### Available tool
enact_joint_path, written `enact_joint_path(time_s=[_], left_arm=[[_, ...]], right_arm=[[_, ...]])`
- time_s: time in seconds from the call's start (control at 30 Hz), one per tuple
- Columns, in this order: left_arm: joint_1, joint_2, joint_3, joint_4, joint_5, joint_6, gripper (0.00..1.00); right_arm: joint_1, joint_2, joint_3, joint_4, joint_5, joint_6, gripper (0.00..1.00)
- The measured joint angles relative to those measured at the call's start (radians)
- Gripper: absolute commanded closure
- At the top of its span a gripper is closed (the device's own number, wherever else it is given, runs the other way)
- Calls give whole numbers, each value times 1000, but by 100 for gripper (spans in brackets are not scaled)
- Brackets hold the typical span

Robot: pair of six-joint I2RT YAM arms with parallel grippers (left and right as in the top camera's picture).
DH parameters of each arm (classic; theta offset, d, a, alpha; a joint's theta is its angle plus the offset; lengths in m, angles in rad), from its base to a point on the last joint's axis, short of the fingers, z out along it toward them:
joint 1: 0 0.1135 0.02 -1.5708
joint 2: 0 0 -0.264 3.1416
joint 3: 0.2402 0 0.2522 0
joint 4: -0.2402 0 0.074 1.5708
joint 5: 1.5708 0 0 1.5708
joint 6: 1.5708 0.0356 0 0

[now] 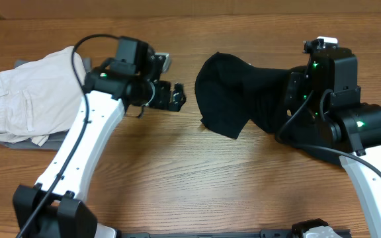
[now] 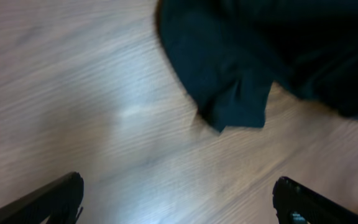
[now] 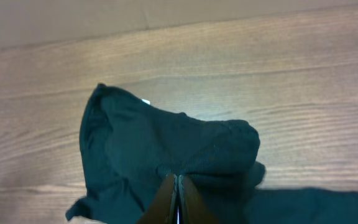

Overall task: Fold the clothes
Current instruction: 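Reach the left gripper to the black T-shirt and pinch its edge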

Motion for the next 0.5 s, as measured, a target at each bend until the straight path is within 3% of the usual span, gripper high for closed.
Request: enact_joint_path(time_s=[0.23, 0.5], left_arm=[[-56, 39, 2, 283, 26, 0, 0], [-90, 128, 2, 453, 114, 28, 0]], right_arm=[[0, -77, 63, -39, -20, 0, 96], [0, -217, 78, -101, -79, -4, 96]])
